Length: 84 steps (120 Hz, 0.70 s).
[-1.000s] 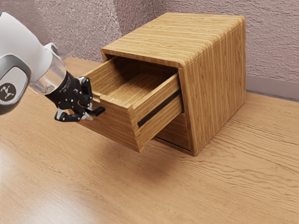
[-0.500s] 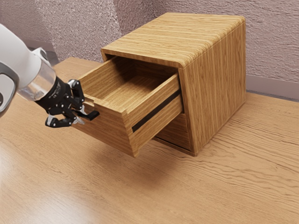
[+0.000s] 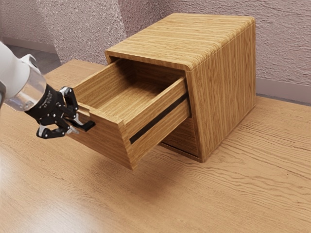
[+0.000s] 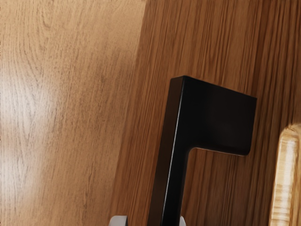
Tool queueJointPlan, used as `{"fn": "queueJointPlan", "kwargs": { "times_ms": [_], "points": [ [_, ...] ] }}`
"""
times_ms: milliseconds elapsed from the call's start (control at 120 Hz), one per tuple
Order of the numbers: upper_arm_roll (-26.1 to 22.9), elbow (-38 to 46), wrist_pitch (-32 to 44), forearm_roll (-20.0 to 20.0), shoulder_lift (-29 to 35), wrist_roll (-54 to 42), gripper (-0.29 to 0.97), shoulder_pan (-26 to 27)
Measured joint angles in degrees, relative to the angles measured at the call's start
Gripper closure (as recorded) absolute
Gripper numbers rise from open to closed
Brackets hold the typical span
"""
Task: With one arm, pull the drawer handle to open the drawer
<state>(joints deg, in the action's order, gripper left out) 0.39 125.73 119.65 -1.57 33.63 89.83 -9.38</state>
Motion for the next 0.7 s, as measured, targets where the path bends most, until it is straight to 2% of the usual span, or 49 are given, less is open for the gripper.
{"fn": "queueJointPlan", "kwargs": {
  "times_ms": [475,650,700],
  "points": [
    [0.02,1.08,-0.21,0.01,1.60,-0.18,0.60,-0.03],
    [-0.22,-0.29,-0.33,-1.21,2.29,-0.39,0.58,0.17],
    [-0.38,-2.00,-0.56,-1.72,2.22,-0.47,0.62,0.27]
  ]
}}
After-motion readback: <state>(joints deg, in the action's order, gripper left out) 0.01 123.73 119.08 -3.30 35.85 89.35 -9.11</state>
